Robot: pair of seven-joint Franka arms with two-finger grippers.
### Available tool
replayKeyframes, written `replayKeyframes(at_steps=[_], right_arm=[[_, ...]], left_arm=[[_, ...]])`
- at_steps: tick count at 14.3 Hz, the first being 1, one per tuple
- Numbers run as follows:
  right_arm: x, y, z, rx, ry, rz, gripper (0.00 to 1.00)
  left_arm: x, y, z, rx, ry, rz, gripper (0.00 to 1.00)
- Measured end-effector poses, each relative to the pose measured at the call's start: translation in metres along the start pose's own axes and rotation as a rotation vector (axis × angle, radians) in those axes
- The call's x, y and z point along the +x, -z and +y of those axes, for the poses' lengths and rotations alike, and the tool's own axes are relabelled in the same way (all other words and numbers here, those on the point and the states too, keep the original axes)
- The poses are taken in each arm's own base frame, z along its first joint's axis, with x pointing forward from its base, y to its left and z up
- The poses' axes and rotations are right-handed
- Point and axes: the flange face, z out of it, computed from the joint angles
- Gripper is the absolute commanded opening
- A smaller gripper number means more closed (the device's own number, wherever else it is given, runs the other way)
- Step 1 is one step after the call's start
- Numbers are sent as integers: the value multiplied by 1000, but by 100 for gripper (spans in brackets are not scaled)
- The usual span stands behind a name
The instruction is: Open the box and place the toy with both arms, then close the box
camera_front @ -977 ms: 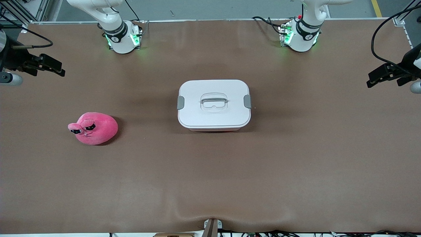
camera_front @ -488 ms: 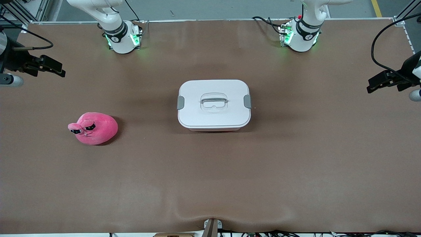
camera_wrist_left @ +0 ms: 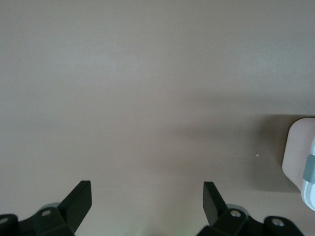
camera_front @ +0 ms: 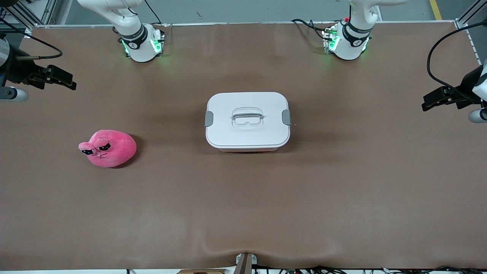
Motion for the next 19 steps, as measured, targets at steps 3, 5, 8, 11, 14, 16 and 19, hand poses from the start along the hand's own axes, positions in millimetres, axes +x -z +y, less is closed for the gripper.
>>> replayKeyframes(at_steps=[3, 5, 8, 11, 14, 16, 19], right_arm=[[0, 0, 0, 0, 0, 0, 100], [1, -2, 0, 0, 0, 2, 100], [5, -10, 0, 0, -1, 2, 100], [10, -25, 4, 1, 14, -3, 100], [19, -47, 25, 8, 66, 3, 100], [23, -62, 35, 10, 90, 3, 100], [29, -84, 45, 12, 133, 11, 100]], left_arm=[[6, -10, 0, 1, 0, -18, 100], [9, -16, 1, 2, -1, -27, 100], [12, -21, 5, 3, -7, -36, 100], [21, -29, 7, 4, -9, -36, 100], [28, -30, 10, 4, -2, -25, 100], [30, -31, 17, 4, 21, -18, 100], [32, -38, 42, 6, 83, -25, 100]])
